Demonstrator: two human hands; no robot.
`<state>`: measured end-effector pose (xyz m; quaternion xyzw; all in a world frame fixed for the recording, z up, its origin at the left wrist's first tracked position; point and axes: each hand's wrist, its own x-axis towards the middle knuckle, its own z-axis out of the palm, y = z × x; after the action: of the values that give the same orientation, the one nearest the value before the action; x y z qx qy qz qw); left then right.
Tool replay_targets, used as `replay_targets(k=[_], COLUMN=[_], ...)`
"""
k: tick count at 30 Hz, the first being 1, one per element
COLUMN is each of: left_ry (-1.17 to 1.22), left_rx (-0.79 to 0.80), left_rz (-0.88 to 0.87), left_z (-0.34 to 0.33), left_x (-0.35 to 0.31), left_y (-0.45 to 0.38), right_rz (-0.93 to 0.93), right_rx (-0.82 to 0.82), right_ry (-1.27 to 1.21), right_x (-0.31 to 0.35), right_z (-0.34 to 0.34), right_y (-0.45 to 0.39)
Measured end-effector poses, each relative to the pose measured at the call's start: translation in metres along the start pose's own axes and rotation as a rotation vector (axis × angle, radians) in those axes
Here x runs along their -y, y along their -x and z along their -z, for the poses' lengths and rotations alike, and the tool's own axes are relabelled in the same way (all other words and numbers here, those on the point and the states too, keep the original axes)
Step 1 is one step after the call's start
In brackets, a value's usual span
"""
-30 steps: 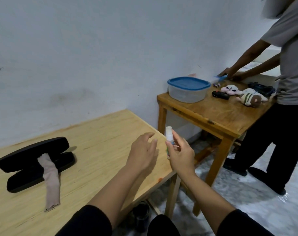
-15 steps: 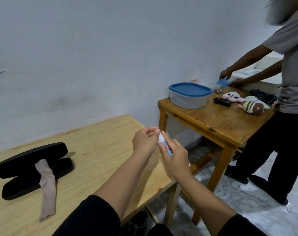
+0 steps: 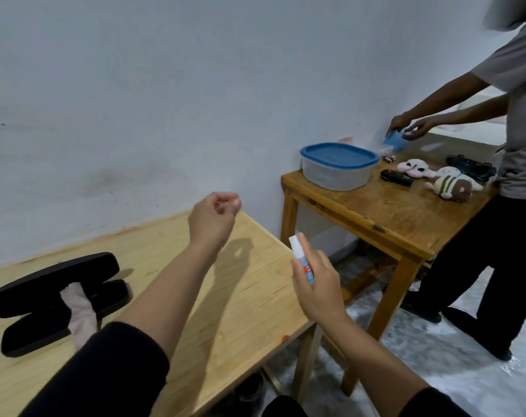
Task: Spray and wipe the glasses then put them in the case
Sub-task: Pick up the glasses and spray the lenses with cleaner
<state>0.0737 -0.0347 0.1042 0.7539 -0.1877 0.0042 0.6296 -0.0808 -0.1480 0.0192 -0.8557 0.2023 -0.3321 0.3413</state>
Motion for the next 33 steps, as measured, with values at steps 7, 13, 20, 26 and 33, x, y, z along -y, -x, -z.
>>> replay_targets(k=[7,13,20,26,33], left_ry=[-0.098,-0.189,-0.278,-0.357,-0.488], left_rx=[0.228,0.257,0.332,0.348,0.312], left_rz=[-0.037,0.046,-0.006,-0.045,-0.098], left_z=[-0.033,-0.047,-0.047,-0.048,-0.039], left_x=[0.049,0.059,0.073,0.076,0.07], left_y=[0.047,0.064,0.066,0.067,0.063], right_rz=[0.001,-0.013,-0.019,-0.011,0.022], right_rx=[-0.05,-0.02,-0.011,0.008,-0.01], right_ry=[-0.165,-0.215,-0.25,-0.188,-0.135], right_x=[0.006,0.007,-0.004,-0.003,-0.002], right_z=[0.0,0.0,-0.008,-0.007,-0.005], right_y=[-0.01,-0.012,-0.015,-0.012,-0.014])
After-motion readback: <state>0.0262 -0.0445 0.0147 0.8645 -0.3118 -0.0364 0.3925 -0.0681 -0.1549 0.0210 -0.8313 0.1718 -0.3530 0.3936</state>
